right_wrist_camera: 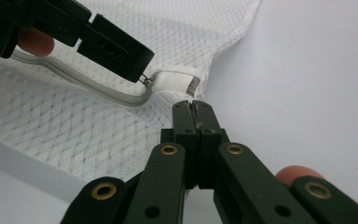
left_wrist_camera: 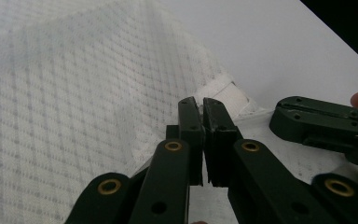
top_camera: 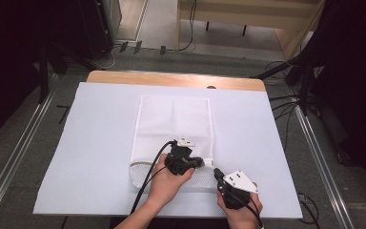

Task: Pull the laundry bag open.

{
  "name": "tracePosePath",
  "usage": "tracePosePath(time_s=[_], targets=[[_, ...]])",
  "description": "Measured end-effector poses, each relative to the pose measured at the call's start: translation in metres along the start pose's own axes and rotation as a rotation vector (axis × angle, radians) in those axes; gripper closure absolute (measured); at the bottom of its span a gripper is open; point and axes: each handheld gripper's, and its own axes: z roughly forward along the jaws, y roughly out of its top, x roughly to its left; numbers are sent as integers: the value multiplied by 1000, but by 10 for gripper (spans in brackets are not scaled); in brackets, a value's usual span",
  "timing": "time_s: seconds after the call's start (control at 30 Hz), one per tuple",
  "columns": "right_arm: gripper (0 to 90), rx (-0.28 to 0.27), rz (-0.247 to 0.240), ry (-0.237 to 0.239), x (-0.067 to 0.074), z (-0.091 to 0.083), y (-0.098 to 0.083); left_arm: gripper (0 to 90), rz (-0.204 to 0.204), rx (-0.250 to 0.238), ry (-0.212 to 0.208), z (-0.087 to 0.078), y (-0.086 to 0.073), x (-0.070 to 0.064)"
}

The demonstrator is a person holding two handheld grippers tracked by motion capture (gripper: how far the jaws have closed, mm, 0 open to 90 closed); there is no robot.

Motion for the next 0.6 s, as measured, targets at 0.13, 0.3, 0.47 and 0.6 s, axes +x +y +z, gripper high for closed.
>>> tracePosePath(time_s=[0.13,0.3,0.47,0.6], targets=[[900,-1,-10,-5,3,0,0,884,14,-6,7,-2,-2,0],[900,-9,-8,-7,4,-3,2,884,40,-20,32,-3,-4,-4],[900,-44,13,-6,1,-10,6,884,45,-31,26,-6,-6,-5],[900,-62,-7,-12,6,-12,6,884,60,-35,38,-8,-8,-5]])
